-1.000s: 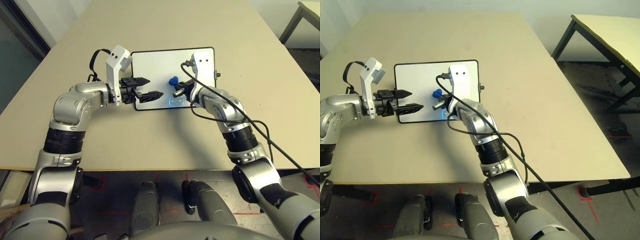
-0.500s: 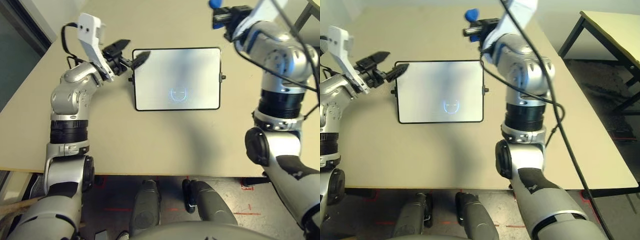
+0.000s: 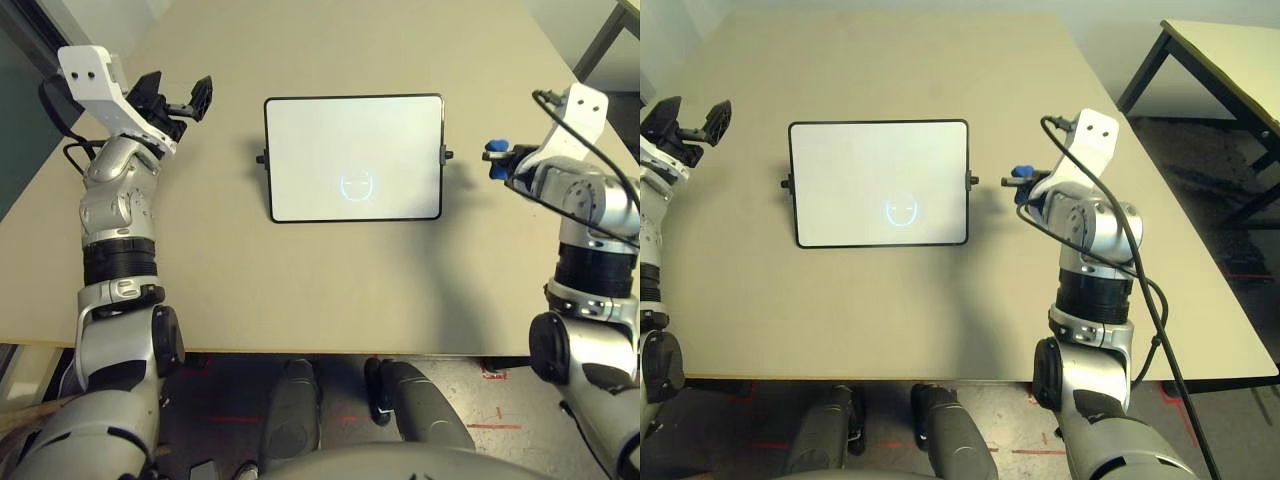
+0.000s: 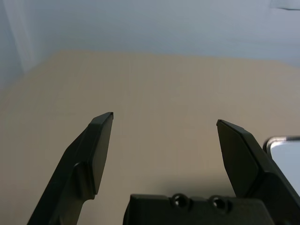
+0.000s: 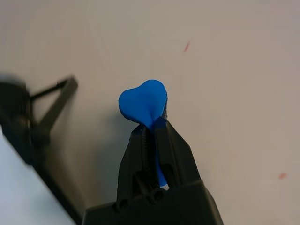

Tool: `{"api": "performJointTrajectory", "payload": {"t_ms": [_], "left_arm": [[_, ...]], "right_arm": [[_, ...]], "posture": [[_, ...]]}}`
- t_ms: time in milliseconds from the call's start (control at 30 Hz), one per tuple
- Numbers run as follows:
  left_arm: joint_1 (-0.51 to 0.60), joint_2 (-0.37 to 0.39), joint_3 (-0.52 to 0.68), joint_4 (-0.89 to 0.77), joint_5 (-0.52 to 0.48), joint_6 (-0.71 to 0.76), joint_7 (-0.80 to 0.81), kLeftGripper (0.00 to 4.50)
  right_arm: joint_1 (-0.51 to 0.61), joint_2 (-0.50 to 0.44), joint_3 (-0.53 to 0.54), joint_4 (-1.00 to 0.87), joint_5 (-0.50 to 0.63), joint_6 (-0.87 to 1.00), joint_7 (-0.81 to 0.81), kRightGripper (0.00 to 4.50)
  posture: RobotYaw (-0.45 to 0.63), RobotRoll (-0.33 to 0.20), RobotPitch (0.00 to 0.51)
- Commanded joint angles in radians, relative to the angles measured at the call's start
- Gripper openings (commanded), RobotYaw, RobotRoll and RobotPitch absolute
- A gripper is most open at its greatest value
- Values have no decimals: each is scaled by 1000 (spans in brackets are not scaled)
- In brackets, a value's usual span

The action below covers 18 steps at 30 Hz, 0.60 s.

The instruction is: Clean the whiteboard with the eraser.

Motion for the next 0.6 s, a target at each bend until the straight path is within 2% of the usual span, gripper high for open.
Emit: {"api": "performJointTrajectory", "payload": {"t_ms": [33, 467, 600], "left_arm": [[24, -2, 10, 41, 1, -6, 3, 4500], [50, -13, 5, 25, -14, 15, 13, 4500], [42, -15, 2, 21, -13, 21, 14, 4500]], "right_arm": [[17, 7, 8, 33, -4, 3, -9, 13], [29, 44, 22, 118, -3, -24, -20, 13], [26, 48, 26, 106, -5, -17, -29, 1373]], "posture": [[17, 0, 135], [28, 0, 134], [26, 0, 131]]}}
